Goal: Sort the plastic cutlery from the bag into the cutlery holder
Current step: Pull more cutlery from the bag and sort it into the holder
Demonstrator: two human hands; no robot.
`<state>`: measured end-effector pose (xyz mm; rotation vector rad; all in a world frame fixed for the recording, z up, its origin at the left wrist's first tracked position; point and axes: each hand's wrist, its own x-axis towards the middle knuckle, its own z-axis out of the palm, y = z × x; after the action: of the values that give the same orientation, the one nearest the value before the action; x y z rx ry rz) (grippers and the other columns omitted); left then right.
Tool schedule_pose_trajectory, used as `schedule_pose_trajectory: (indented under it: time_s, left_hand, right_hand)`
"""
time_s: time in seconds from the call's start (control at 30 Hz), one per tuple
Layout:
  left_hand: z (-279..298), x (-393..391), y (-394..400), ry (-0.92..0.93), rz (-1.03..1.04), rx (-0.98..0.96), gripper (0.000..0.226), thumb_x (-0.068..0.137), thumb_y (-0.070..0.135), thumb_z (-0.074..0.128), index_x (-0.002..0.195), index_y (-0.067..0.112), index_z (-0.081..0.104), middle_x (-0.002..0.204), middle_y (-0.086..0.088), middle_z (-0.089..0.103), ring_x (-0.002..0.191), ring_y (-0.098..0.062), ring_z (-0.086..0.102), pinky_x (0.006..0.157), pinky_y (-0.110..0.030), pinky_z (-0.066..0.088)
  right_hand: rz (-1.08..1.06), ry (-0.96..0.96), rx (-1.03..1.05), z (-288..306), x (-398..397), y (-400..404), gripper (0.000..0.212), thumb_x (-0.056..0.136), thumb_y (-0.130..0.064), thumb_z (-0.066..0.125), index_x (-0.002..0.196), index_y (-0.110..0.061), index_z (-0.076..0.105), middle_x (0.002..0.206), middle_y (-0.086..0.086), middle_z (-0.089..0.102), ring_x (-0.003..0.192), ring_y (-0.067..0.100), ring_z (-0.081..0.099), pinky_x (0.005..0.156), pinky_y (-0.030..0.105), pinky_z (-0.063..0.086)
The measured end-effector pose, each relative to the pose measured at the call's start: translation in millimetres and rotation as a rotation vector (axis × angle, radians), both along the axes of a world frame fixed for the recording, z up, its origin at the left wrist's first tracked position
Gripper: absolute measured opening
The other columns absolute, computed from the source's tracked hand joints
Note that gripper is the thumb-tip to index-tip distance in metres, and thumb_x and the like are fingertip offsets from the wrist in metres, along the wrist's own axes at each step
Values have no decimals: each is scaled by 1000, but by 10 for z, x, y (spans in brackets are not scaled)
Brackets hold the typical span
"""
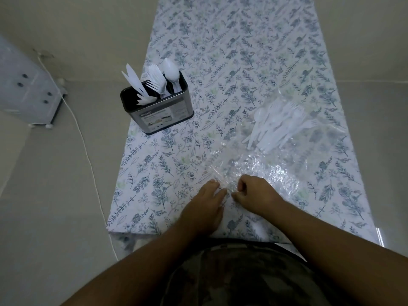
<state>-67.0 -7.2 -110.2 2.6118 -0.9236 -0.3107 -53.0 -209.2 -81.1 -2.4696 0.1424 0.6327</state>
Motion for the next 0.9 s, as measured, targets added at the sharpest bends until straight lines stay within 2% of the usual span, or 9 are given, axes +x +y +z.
schedule_pose_trajectory:
  time_s: [0.1,0.2,0.33,0.4,0.5,0.57,0.67,0.8,0.9]
  left_hand:
    - [39,40,-46,-31,-1,48,57,87,28,59,139,6,51,134,-21,54,126,-35,49,104,-44,48]
    - [77,50,-81,-53,-19,107,62,87,34,54,144,10,48,131,-18,55,121,-32,51,97,-42,50]
    - [80,22,-87,-42,-28,128,62,86,30,54,145,12,48,135,-19,54,124,-34,51,102,-47,47]
    - [59,-10,-101,-42,-113,115,60,85,26,53,143,10,51,139,-18,54,128,-35,50,105,-46,46]
    - [59,-36,-152,-8,-178,107,62,84,30,44,139,4,54,140,-18,56,129,-36,53,104,-45,48]
    - [96,-32,-184,11,-165,125,64,81,31,46,138,3,55,137,-16,58,127,-34,54,102,-46,49]
    - [135,2,-231,-1,-169,156,65,77,35,49,135,5,58,129,-12,62,120,-31,55,100,-43,48]
    - [217,39,-309,2,-147,171,61,71,38,50,123,10,64,115,-6,64,107,-27,59,85,-39,50]
    - [247,48,-320,9,-160,197,61,69,39,47,120,12,65,116,-6,64,106,-27,60,77,-38,53]
  right_hand:
    - [5,2,-23,-9,13,15,25,89,-37,71,88,-16,58,81,1,62,76,18,57,66,32,45]
    - [29,-19,-43,-2,36,26,22,95,-33,60,87,-14,59,79,3,63,75,21,59,66,33,46]
    - [122,-26,-65,6,63,-2,22,102,-30,49,91,-13,56,85,6,64,78,23,59,67,35,44]
    - [210,-4,-112,36,97,-4,18,104,-30,45,93,-17,52,88,5,60,81,23,57,67,33,39]
    - [371,17,-299,110,170,24,20,105,-35,40,107,-20,54,100,3,61,94,25,63,73,36,47]
    - [408,19,-334,126,210,16,24,105,-34,38,112,-19,55,104,3,63,95,25,63,76,38,49]
    - [424,37,-224,76,224,-38,22,106,-33,37,102,-18,53,95,5,61,83,23,57,72,37,45]
    - [433,16,-200,64,226,-84,20,105,-31,38,95,-18,49,84,-1,53,77,22,54,68,36,42]
    - [416,-10,-193,87,203,-38,19,105,-29,38,91,-18,44,81,-1,50,75,21,52,66,35,38]
